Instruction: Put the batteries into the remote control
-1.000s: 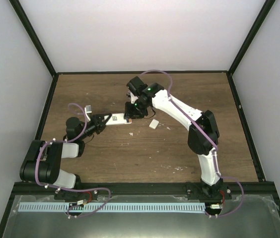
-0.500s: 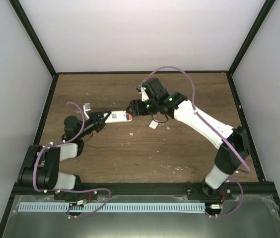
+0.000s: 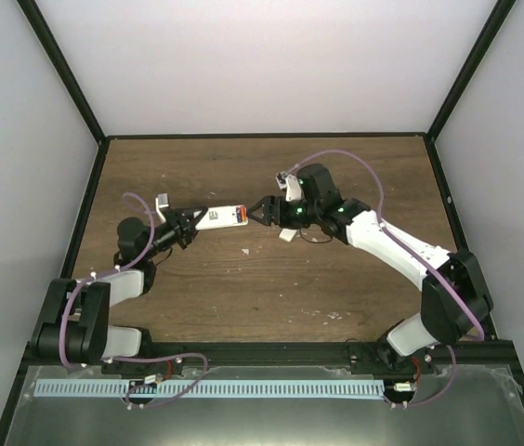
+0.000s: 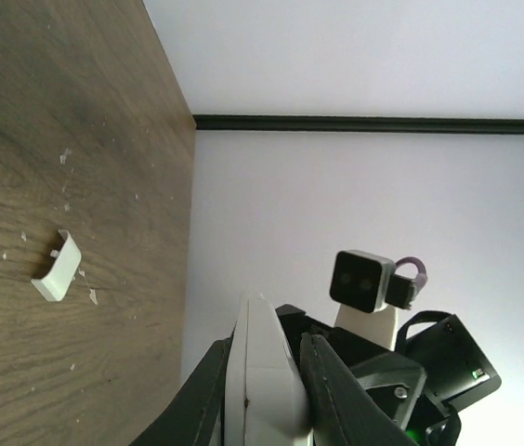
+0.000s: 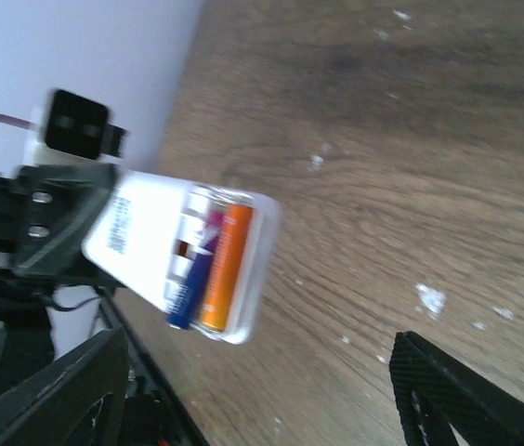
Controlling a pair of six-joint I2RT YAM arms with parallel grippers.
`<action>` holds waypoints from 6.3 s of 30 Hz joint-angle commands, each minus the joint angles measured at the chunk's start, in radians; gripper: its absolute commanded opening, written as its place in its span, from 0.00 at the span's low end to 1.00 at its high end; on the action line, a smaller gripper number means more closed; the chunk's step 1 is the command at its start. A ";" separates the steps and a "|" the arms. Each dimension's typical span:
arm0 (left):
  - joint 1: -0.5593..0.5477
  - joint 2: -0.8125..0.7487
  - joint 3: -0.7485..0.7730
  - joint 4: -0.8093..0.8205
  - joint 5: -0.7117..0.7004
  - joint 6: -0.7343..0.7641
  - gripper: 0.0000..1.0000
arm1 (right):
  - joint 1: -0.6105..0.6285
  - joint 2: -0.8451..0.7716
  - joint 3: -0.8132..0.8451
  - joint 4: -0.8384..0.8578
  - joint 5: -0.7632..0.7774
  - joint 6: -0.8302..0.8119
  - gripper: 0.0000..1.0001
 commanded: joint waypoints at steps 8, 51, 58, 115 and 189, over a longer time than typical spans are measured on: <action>0.000 0.020 0.004 0.124 0.045 -0.151 0.00 | -0.007 0.027 -0.052 0.241 -0.223 0.116 0.74; -0.017 0.068 0.003 0.186 0.082 -0.177 0.00 | -0.006 0.119 0.003 0.337 -0.303 0.119 0.32; -0.018 0.069 0.000 0.189 0.083 -0.174 0.00 | -0.006 0.116 0.005 0.338 -0.302 0.120 0.26; -0.028 0.102 0.007 0.393 0.080 -0.076 0.00 | -0.055 0.064 -0.059 0.447 -0.388 0.258 0.41; 0.060 -0.049 0.125 -0.385 0.009 0.392 0.00 | -0.172 0.483 0.210 -0.262 0.182 -1.064 0.84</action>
